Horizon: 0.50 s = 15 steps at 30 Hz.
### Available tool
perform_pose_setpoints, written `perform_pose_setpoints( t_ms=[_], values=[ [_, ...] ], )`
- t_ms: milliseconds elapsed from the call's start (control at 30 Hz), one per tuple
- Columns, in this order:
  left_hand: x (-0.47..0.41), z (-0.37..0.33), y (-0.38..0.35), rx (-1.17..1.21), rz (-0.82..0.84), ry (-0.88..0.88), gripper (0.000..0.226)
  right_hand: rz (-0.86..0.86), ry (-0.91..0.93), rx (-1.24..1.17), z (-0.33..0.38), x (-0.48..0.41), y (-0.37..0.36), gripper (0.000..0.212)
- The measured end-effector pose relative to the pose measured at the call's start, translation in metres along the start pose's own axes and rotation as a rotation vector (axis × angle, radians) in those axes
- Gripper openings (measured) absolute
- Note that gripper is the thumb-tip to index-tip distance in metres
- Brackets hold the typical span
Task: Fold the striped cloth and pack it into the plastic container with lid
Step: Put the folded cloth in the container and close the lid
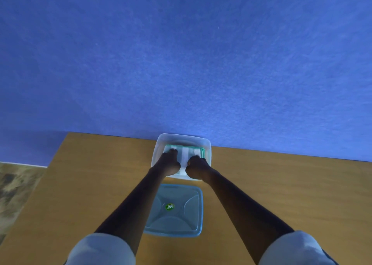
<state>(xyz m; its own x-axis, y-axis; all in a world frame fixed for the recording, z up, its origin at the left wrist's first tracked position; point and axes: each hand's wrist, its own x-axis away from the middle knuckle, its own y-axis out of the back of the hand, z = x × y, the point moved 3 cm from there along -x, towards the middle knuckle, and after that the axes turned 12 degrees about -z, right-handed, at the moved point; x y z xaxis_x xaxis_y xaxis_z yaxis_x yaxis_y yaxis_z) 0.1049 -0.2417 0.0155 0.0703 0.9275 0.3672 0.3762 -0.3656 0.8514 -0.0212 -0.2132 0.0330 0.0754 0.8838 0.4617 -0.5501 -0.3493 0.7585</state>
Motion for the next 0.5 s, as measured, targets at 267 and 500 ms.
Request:
perform_pose_setpoints(
  t_ms=[267,500],
  values=[
    [0.019,0.003,0.022,0.185,-0.242,-0.055,0.050,-0.200,0.031,-0.246,-0.004,0.013,0.020,0.050],
    [0.043,0.002,0.055,0.298,-0.425,-0.157,0.029,-0.425,0.111,-0.374,0.004,0.035,0.054,0.033]
  ],
)
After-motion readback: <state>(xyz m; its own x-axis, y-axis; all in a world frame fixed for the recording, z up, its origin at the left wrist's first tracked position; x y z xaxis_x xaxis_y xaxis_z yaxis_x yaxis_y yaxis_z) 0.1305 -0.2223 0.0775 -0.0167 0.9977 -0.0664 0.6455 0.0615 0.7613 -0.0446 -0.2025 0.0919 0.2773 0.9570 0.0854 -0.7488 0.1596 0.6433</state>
